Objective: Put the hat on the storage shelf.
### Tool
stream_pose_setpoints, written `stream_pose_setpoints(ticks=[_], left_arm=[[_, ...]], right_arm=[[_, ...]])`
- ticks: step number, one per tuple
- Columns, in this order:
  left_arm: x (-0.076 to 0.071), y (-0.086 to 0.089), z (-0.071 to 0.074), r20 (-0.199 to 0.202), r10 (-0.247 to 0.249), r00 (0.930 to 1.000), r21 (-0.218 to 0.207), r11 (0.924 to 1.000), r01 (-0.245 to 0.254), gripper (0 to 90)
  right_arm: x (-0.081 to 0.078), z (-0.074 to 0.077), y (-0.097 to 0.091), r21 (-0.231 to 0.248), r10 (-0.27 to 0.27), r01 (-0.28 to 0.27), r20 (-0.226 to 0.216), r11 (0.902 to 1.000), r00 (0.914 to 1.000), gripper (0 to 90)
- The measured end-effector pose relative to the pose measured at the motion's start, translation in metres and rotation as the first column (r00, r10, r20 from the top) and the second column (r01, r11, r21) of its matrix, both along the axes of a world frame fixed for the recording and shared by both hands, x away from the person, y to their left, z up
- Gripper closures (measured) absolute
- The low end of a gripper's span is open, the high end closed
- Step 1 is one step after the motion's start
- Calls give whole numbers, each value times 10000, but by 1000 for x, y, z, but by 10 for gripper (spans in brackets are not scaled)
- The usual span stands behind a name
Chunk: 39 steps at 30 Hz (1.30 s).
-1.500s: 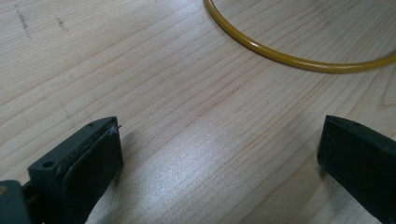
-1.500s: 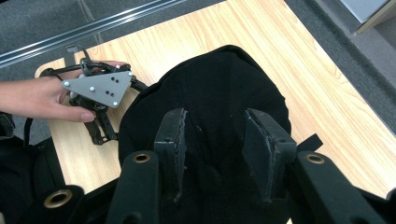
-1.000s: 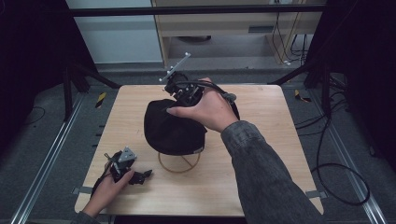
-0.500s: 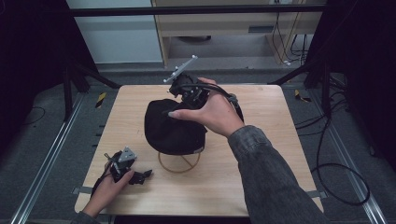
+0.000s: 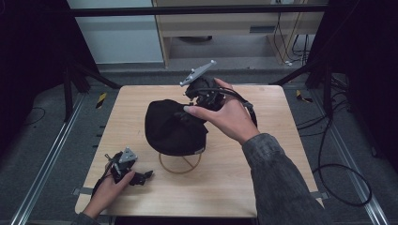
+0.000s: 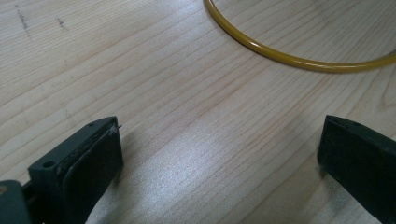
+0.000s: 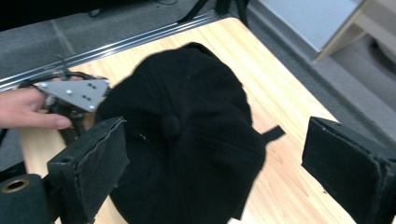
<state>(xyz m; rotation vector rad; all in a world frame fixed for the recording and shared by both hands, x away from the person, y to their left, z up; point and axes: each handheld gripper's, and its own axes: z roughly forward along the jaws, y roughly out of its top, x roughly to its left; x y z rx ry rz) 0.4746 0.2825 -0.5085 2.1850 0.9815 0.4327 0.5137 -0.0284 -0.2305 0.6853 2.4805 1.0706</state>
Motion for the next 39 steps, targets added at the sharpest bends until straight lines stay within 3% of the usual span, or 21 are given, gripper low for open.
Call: stream_pose_setpoints(ticks=[4, 17, 19, 25, 31, 39], left_arm=[[0, 0, 0, 0, -6, 10000, -2, 10000, 6, 0], [-1, 0, 0, 3, -33, 10000, -3, 10000, 33, 0], [-1, 0, 0, 3, -32, 10000, -4, 10000, 32, 0], [-1, 0, 0, 4, -32, 10000, -1, 10000, 32, 0], [-1, 0, 0, 11, -15, 10000, -6, 10000, 15, 0], [-2, 0, 0, -17, -27, 10000, 13, 10000, 27, 0]], right_arm=[[-5, -3, -12, 288, -581, 570, 355, 9980, 9977, 80], [-15, -14, -48, 54, -1129, 1128, 246, 9936, 9933, 91], [-16, -16, -58, 274, -1338, 1332, 190, 9907, 9908, 102], [-21, -24, -81, 191, -1818, 1815, 181, 9832, 9832, 119], [-26, -37, -99, 61, -2043, 2043, 144, 9789, 9788, 127], [-29, -68, -117, -149, -2378, 2377, -37, 9712, 9713, 131]])
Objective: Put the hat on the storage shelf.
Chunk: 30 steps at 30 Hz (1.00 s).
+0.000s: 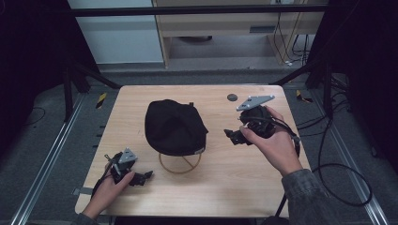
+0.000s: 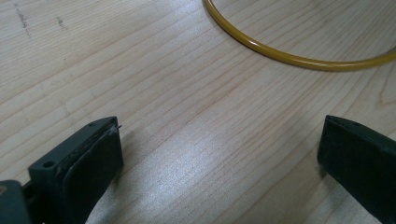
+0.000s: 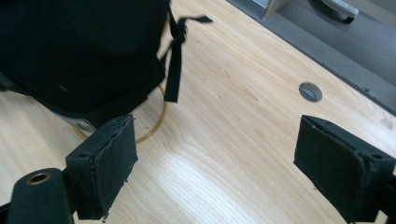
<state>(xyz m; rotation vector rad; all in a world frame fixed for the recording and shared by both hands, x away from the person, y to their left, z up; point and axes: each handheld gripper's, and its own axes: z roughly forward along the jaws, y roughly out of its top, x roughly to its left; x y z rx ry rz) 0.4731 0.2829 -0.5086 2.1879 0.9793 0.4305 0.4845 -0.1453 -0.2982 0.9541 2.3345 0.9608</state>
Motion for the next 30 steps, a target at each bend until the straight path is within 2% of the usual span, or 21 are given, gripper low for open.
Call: stream_pose_setpoints(ticks=[6, 9, 17, 21, 25, 30], left_arm=[[0, 0, 0, 1, 0, 10000, -4, 10000, 0, 0], [0, 0, 0, 3, 0, 10000, -1, 10000, 0, 0], [0, 0, 0, 11, 11, 10000, 5, 10000, -11, 0], [0, 0, 0, 10, 8, 10000, 9, 10000, -8, 0], [0, 0, 0, 10, 11, 10000, 4, 10000, -11, 0], [0, 0, 0, 4, 2, 10000, -2, 10000, -2, 0]], right_arm=[[-1, -40, -6, 111, -314, 316, -183, 9994, 9993, 138], [-3, -65, -11, 340, -573, 590, -504, 9977, 9971, 145], [-11, -115, -17, 615, -846, 911, -999, 9939, 9914, 151], [-16, -136, -18, 626, -963, 1049, -1267, 9925, 9872, 152], [-18, -157, -21, 688, -1177, 1278, -1347, 9894, 9839, 153], [-17, -181, -23, 715, -1713, 1841, -1562, 9803, 9728, 152]])
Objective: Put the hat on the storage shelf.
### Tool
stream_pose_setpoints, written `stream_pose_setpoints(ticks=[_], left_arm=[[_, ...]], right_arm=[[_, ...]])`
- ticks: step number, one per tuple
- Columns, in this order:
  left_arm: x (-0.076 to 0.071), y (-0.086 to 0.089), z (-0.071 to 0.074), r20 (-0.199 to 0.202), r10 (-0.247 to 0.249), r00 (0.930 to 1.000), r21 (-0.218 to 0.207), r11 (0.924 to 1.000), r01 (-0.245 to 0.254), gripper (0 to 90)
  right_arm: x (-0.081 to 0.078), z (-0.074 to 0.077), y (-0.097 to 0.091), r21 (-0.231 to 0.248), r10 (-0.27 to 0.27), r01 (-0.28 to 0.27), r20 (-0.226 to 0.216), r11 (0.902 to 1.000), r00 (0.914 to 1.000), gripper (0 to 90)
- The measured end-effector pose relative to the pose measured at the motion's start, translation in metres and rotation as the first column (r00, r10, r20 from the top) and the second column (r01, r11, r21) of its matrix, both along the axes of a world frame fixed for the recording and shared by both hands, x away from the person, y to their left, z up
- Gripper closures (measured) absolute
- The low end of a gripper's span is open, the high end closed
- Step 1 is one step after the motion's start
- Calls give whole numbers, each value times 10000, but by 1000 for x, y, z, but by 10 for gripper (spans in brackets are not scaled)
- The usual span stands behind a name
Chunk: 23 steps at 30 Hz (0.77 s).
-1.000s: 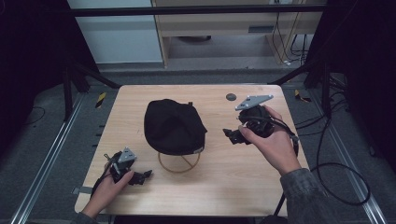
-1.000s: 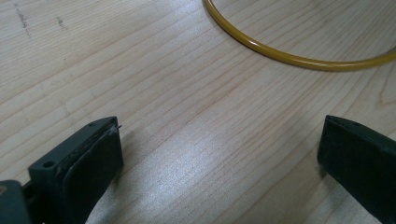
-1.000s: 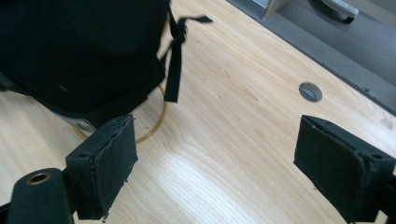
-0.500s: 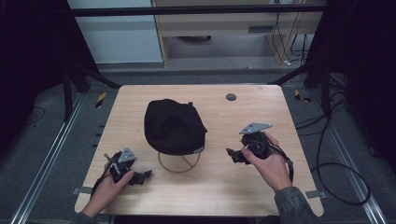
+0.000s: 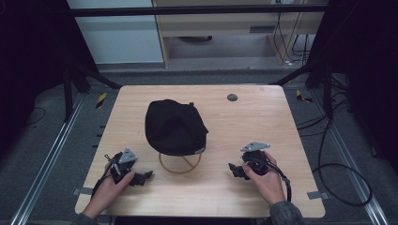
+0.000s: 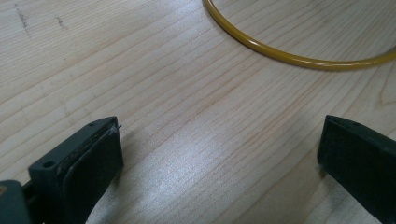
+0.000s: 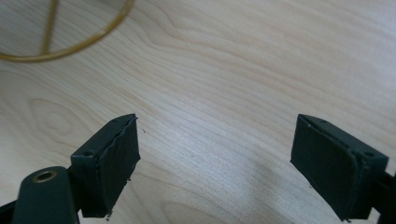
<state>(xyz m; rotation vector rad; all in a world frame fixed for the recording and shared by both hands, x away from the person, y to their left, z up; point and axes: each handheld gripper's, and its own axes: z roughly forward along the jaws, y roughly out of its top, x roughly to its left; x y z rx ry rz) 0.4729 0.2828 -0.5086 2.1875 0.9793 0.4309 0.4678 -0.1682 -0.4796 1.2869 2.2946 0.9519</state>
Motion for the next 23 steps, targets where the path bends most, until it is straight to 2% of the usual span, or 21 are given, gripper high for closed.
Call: stream_pose_setpoints(ticks=[5, 8, 10, 11, 14, 16, 23], left_arm=[[0, 0, 0, -2, -2, 10000, 2, 10000, 2, 0], [0, 0, 0, -2, -1, 10000, -1, 10000, 1, 0], [0, 0, 0, 1, -8, 10000, -13, 10000, 8, 0], [0, 0, 0, 0, -6, 10000, -10, 10000, 6, 0], [0, 0, 0, 3, -5, 10000, -19, 10000, 5, 0], [0, 0, 0, 2, -7, 10000, -17, 10000, 7, 0], [0, 0, 0, 14, -35, 10000, -12, 10000, 35, 0]], right_arm=[[2, -14, 4, 71, -321, 320, 148, 9995, 9994, 142], [3, -21, 7, 148, -531, 529, 94, 9985, 9985, 130], [4, -26, 10, -47, -515, 516, 135, 9987, 9986, 106], [3, -28, 13, -230, -527, 534, 292, 9983, 9982, 99], [4, -29, 13, -194, -412, 418, 327, 9989, 9986, 81], [5, -32, 11, -35, -314, 317, 576, 9995, 9978, 46], [6, -32, 10, -11, -285, 286, 541, 9996, 9981, 43]])
